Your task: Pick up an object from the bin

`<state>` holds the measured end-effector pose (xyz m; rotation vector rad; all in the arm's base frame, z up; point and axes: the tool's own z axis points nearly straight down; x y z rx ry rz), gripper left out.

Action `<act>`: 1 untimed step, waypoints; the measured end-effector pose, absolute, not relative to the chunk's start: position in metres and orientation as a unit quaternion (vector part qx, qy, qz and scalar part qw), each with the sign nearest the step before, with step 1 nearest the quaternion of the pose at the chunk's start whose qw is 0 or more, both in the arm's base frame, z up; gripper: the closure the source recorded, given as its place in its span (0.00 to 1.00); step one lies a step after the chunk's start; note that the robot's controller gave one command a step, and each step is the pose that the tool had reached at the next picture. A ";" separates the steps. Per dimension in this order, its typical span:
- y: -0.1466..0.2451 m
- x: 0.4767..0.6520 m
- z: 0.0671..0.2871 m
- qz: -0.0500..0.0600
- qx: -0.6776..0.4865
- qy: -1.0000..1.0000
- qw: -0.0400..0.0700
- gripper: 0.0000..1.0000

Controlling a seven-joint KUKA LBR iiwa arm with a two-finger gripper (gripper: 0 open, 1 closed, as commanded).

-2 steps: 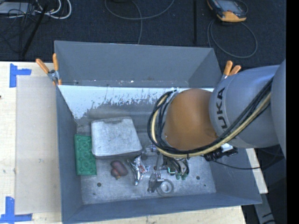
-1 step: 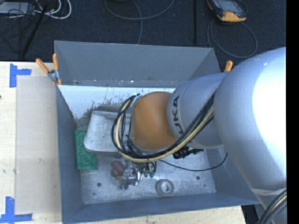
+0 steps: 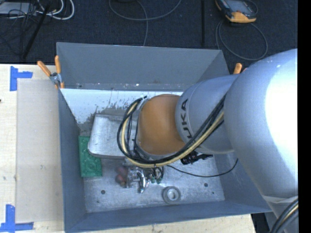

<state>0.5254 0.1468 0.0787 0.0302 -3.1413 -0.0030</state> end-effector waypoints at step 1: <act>0.143 0.523 0.220 -0.001 0.022 -1.000 -0.004 1.00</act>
Offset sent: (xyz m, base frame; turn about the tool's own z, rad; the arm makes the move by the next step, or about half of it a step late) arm -0.0037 -0.0054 0.1377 -0.0257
